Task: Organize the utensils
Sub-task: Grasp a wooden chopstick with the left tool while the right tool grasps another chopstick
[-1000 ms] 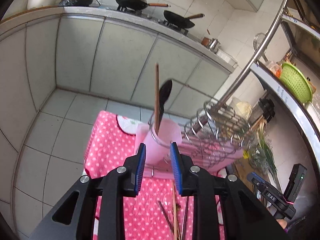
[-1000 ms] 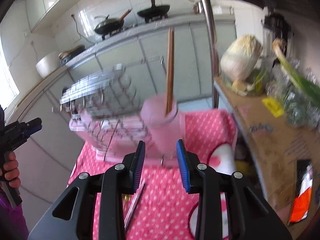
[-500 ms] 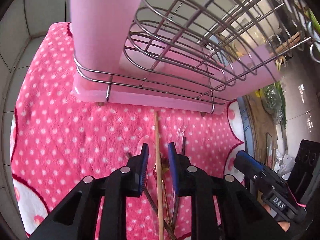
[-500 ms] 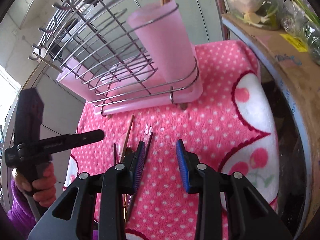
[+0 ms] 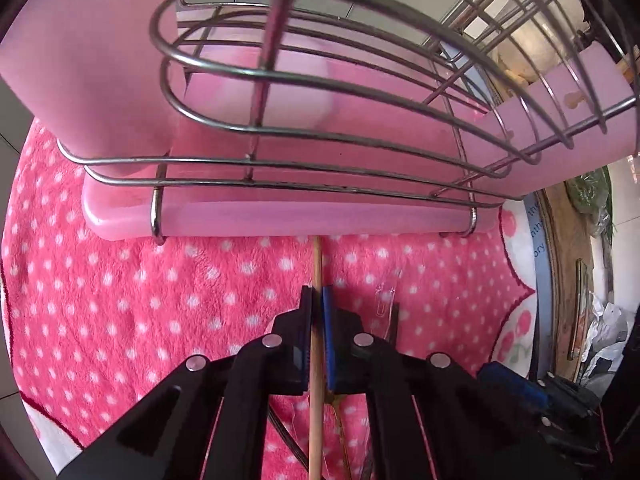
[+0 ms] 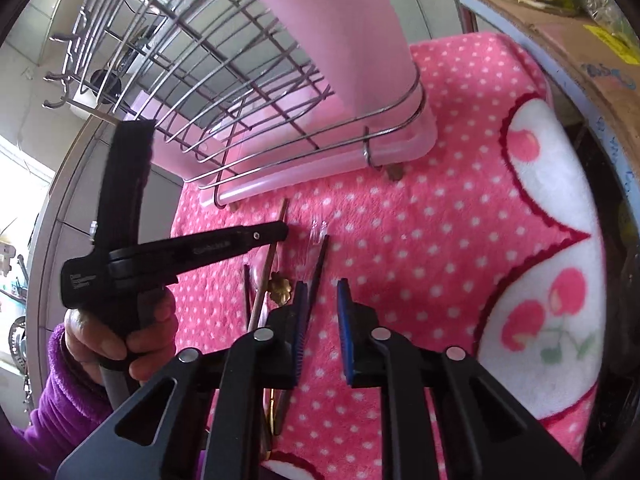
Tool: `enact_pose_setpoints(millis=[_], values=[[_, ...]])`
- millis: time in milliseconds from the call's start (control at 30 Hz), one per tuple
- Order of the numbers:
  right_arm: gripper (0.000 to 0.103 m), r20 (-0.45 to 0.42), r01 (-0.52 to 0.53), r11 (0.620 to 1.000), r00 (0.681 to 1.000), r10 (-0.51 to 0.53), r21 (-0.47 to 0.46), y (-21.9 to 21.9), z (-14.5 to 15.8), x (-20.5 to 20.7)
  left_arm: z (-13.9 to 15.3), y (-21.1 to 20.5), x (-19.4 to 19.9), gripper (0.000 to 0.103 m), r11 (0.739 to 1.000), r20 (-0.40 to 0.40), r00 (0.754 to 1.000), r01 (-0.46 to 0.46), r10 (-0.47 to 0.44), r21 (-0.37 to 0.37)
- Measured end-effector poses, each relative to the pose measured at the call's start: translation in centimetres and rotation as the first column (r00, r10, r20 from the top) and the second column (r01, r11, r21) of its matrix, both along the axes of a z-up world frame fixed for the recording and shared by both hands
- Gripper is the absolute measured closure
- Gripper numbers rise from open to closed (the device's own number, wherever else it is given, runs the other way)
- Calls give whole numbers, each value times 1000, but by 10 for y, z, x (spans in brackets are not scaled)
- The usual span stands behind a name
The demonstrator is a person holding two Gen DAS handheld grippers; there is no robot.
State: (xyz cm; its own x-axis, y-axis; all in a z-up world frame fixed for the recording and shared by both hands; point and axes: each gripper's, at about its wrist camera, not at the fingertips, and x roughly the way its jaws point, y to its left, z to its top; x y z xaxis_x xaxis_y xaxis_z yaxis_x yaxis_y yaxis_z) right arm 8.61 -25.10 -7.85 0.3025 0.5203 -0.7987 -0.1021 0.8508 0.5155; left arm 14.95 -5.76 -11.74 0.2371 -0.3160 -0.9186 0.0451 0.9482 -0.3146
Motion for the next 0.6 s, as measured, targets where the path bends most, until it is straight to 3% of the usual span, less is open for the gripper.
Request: enact_pose_setpoints(millis=[200,600], values=[[88,-77,-41,999,996,40,-16,25,-16,12,21,37,-19,98,998,47,998,-39,41,-50],[88,-129,-32,981,992,7,-193,61,-33,26,24,85,-37,98,992,66,994,-82,88,-93]])
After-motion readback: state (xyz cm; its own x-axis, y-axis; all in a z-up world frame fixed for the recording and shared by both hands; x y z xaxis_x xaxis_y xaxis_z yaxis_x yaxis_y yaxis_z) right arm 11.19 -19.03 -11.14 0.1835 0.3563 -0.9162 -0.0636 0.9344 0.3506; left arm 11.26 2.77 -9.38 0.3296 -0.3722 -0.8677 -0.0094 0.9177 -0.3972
